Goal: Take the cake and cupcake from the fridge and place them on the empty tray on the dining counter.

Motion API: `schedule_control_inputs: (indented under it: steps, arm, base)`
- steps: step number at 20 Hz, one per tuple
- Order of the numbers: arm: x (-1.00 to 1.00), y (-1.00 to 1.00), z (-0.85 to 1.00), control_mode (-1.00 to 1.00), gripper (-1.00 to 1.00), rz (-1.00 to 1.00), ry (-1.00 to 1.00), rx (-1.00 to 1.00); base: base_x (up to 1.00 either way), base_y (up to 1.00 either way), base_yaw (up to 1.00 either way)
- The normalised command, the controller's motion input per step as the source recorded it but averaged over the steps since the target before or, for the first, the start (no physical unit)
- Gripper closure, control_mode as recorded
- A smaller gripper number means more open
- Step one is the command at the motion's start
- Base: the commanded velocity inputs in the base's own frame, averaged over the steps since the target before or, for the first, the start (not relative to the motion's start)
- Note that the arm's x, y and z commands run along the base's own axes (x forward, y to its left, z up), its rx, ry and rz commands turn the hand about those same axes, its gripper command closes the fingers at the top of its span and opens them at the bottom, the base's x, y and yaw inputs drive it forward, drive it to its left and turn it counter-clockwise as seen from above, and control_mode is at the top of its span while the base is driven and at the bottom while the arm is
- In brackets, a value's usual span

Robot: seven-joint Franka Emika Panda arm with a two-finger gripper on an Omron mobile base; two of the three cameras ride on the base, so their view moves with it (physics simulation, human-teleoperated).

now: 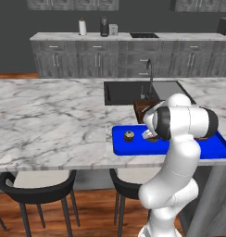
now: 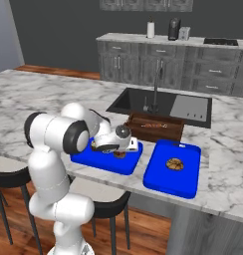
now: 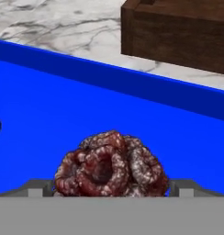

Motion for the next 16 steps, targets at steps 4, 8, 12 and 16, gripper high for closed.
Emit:
schedule_control_inputs:
  steps: [4,8,12,16]
  arm:
    - [0.00,0.00,0.20,-1.00,-1.00,-0.03,0.00,0.00]
    - [0.00,0.00,0.17,-1.00,-1.00,0.00,0.00,0.00]
    - [-0.32,0.00,0.47,-1.00,-1.00,-0.01,-0.07,0.00]
    - [-0.94,-0.06,0.84,-1.00,-1.00,0.00,-0.34,0.00]
  base:
    - [0.00,0.00,0.00]
    - [0.00,0.00,0.00]
    - [0.00,0.00,0.00]
    - [0.00,0.00,0.00]
